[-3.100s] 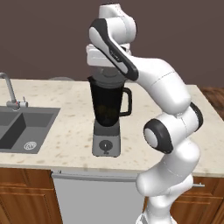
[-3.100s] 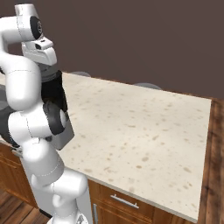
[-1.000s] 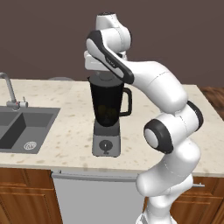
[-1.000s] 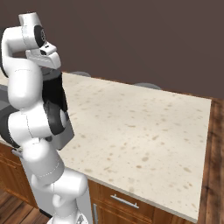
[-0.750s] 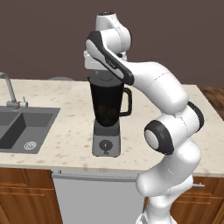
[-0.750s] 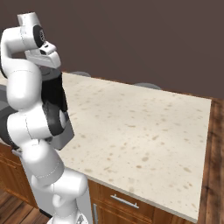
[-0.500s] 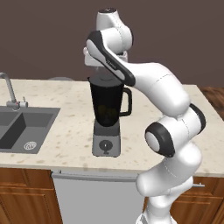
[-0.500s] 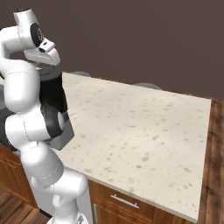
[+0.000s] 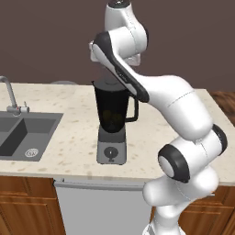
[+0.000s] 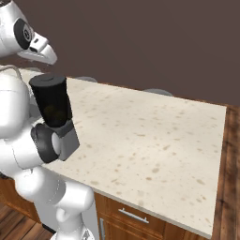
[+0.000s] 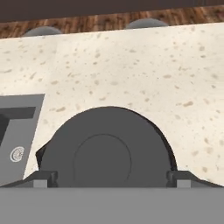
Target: Grab the lemons from the fridge, place them in the blender, close the lid, and turn on the blender to create a marinade.
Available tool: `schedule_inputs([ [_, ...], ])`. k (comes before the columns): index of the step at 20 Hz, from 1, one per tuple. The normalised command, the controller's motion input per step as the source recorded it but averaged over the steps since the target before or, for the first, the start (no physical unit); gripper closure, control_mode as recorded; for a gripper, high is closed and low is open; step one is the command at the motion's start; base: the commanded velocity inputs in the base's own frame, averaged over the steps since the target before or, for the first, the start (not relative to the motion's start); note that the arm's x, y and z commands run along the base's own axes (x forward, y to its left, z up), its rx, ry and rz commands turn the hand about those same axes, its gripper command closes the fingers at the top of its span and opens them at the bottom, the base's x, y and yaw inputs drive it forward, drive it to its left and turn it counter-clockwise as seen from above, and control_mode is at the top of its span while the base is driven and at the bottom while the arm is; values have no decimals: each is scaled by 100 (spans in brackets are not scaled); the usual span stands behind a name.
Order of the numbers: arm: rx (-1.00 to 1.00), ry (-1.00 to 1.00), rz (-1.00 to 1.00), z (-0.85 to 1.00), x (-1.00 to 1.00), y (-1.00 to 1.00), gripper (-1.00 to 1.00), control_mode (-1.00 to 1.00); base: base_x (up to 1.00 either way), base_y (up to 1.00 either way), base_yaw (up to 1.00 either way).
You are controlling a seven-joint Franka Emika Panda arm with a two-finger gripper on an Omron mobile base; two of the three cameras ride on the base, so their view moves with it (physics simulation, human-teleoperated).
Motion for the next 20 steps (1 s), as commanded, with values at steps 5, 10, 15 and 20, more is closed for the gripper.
schedule_inputs([
  [5,0,-20,-17,-31,-100,0,-100,-100,0,0,0],
  [10,0,-13,-27,-63,-100,1,-100,-100,0,0,0],
  [15,0,-7,-32,-69,-100,8,-100,-100,0,0,0],
  [20,0,-2,-34,-68,-89,28,-100,-100,0,0,0],
])
